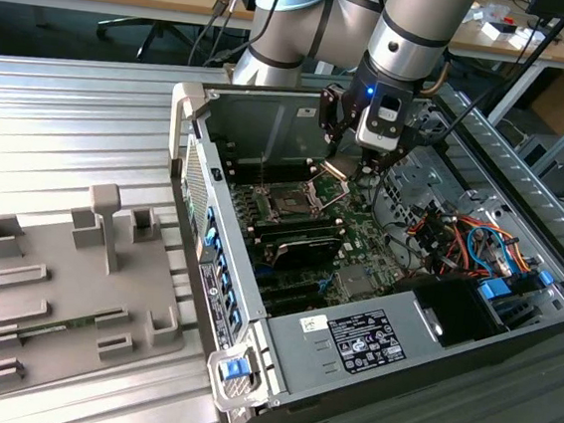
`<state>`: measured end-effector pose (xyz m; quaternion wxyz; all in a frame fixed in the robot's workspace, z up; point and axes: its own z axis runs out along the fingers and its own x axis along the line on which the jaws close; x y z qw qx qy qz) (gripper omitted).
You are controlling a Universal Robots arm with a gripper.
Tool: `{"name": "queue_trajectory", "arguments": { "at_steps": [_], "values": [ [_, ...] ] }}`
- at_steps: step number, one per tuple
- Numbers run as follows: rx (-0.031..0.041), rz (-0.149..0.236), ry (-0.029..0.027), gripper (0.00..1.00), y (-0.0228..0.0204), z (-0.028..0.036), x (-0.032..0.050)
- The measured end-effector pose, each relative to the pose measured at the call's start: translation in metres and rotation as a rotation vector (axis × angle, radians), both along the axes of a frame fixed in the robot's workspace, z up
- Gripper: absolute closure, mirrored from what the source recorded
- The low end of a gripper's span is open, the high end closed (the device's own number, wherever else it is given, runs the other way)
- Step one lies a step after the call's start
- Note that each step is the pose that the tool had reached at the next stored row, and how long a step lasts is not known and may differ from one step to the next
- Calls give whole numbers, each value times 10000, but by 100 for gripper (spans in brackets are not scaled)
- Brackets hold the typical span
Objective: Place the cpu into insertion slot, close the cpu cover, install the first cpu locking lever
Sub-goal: 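Place the cpu into insertion slot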
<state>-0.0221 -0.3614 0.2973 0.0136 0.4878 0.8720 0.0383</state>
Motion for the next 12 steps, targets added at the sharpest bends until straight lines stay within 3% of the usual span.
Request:
{"name": "queue_trajectory", "arguments": {
  "at_steps": [12],
  "values": [
    [0,-135,0,45,0,-1,0]
  ]
}}
